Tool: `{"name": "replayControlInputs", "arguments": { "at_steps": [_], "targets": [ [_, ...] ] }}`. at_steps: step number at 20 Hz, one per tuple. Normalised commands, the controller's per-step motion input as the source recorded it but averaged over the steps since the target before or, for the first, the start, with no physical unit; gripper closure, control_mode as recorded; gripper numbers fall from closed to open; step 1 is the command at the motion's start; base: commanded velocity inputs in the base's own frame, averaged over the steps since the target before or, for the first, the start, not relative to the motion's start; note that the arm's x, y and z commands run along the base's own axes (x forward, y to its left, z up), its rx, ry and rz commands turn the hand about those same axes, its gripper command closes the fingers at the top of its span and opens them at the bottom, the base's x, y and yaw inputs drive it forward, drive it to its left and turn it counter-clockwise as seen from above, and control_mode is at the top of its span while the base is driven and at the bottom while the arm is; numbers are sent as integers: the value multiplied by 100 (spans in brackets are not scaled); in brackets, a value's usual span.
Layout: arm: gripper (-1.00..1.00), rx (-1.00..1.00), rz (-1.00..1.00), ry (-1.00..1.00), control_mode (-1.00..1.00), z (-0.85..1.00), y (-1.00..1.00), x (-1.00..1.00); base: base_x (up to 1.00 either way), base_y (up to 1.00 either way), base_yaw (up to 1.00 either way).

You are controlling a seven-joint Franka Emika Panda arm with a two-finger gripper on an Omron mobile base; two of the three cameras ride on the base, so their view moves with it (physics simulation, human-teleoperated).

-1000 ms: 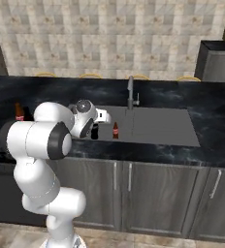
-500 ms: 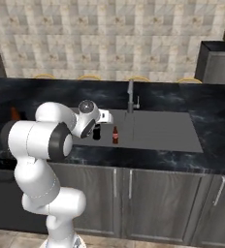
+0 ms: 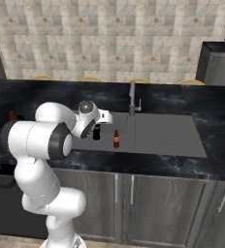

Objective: Place the large bottle from the dining counter next to the other large bottle outside the sink, and place the small bottle from the dining counter next to the other small bottle inside the sink.

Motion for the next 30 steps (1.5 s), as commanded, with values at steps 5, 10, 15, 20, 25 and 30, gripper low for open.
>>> {"name": "replayControlInputs", "arguments": {
  "at_steps": [5, 10, 15, 20, 25, 30],
  "targets": [
    [100, 0, 0, 0, 100, 0, 0, 0, 30, 21, 0],
    [100, 0, 0, 0, 100, 0, 0, 0, 39, 20, 0],
    [100, 0, 0, 0, 100, 0, 0, 0, 37, 22, 0],
    [100, 0, 0, 0, 100, 0, 0, 0, 21, 21, 0],
    [100, 0, 0, 0, 100, 0, 0, 0, 6, 12, 0],
    [100, 0, 0, 0, 100, 0, 0, 0, 2, 2, 0]
  ]
}}
